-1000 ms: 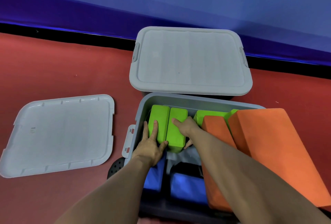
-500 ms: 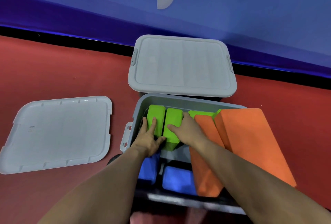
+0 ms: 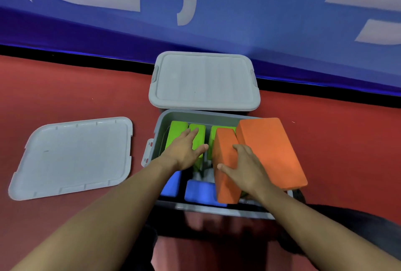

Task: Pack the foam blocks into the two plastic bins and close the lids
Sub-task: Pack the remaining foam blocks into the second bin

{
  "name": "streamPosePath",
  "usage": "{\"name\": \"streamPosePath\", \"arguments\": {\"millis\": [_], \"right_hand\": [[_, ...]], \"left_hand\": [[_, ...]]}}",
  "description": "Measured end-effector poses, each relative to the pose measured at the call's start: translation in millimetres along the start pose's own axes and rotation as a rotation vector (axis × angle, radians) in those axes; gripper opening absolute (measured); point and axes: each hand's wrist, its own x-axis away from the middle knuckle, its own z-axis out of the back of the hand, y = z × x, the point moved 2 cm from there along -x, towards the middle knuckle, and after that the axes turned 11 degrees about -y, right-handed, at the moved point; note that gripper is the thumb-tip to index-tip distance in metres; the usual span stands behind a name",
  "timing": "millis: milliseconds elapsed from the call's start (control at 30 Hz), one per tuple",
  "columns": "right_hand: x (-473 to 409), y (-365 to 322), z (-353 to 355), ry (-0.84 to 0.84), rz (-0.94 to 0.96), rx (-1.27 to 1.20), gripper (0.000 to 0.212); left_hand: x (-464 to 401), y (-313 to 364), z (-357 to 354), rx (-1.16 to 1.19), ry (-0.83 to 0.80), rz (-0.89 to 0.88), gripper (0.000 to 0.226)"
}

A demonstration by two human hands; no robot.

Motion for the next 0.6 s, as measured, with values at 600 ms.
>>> {"name": "streamPosePath", "arguments": {"millis": [600], "right_hand": [[16, 0, -10, 0.18, -0.044, -0.313, 0.071]], "left_hand": [[35, 12, -75, 0.4, -0.161, -0.02, 0.077]]}}
